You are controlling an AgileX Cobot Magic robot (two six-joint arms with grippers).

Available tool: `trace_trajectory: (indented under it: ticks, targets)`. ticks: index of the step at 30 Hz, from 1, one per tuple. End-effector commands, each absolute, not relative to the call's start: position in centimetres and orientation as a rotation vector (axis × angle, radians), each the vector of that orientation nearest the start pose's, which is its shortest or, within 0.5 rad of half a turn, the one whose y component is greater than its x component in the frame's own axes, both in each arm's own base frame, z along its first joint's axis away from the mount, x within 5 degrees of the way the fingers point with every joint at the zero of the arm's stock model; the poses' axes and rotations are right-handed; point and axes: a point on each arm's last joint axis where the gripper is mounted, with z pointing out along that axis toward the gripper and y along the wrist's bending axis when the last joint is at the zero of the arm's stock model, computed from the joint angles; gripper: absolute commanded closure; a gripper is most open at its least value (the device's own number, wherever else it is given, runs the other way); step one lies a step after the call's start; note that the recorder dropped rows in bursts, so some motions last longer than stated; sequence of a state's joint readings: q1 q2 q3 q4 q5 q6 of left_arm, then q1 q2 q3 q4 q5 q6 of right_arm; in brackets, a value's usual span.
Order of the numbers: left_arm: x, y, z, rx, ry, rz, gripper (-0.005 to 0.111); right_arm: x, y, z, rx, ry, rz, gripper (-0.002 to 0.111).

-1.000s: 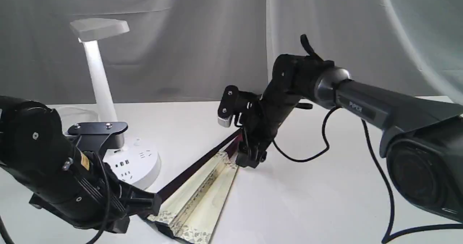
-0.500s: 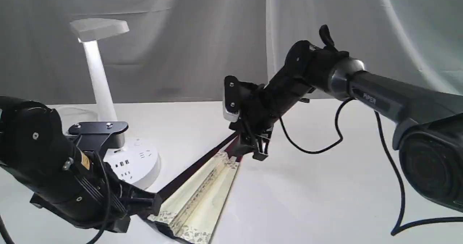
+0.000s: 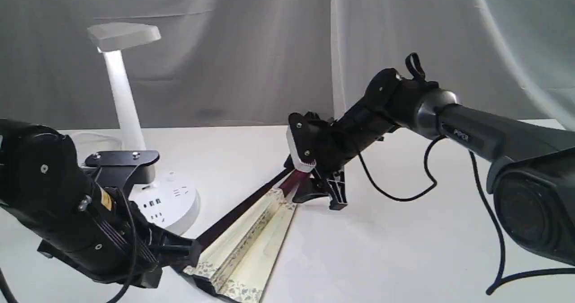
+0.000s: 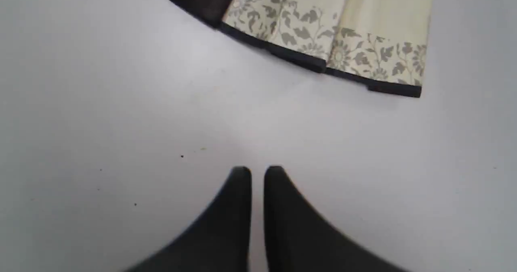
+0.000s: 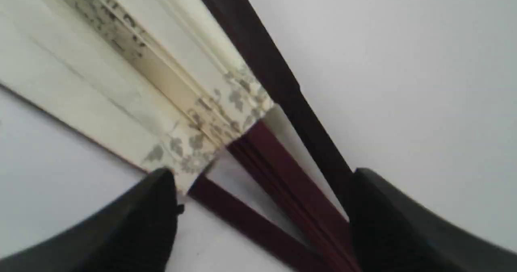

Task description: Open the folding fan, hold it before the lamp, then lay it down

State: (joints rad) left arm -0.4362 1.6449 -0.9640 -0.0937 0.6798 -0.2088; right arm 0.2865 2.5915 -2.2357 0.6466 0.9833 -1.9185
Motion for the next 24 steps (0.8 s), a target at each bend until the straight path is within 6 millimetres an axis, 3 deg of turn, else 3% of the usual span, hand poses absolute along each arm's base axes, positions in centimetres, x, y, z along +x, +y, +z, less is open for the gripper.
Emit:
trace_trajectory:
  ticks: [1, 5, 8, 11, 14, 16, 18, 22, 24]
  targets:
    - [27.7, -13.7, 19.4, 0.240, 2.841, -0.242, 0.101, 50.9, 18.7, 12.1, -2.074, 1.359, 0.209, 0.046]
    - [27.8, -13.9, 19.5, 0.226, 2.835, -0.271, 0.101, 51.3, 17.9, 12.0, -2.060, 1.370, 0.188, 0.046]
    - [27.7, -14.2, 19.6, 0.326, 2.812, -0.312, 0.101, 51.1, 17.5, 12.1, -2.016, 1.442, 0.284, 0.046]
    - [28.0, -14.7, 19.8, 0.293, 2.773, -0.381, 0.100, 50.9, 16.7, 12.0, -1.950, 1.571, 0.376, 0.047]
    - [28.5, -14.9, 19.9, 0.264, 2.719, -0.403, 0.090, 50.3, 16.2, 12.1, -1.922, 1.677, 0.496, 0.048]
    - [29.0, -15.0, 19.7, 0.253, 2.683, -0.404, 0.077, 49.9, 16.1, 12.3, -1.907, 1.736, 0.571, 0.050]
    - [29.4, -15.1, 18.8, 0.280, 2.680, -0.388, 0.070, 49.8, 16.0, 12.7, -1.810, 1.861, 0.618, 0.051]
    - [30.2, -15.5, 16.4, 0.325, 2.730, -0.354, 0.067, 49.8, 15.7, 14.4, -1.397, 2.283, 0.710, 0.052]
    - [30.6, -15.7, 15.4, 0.385, 2.749, -0.336, 0.067, 49.8, 15.4, 15.2, -1.261, 2.409, 0.690, 0.052]
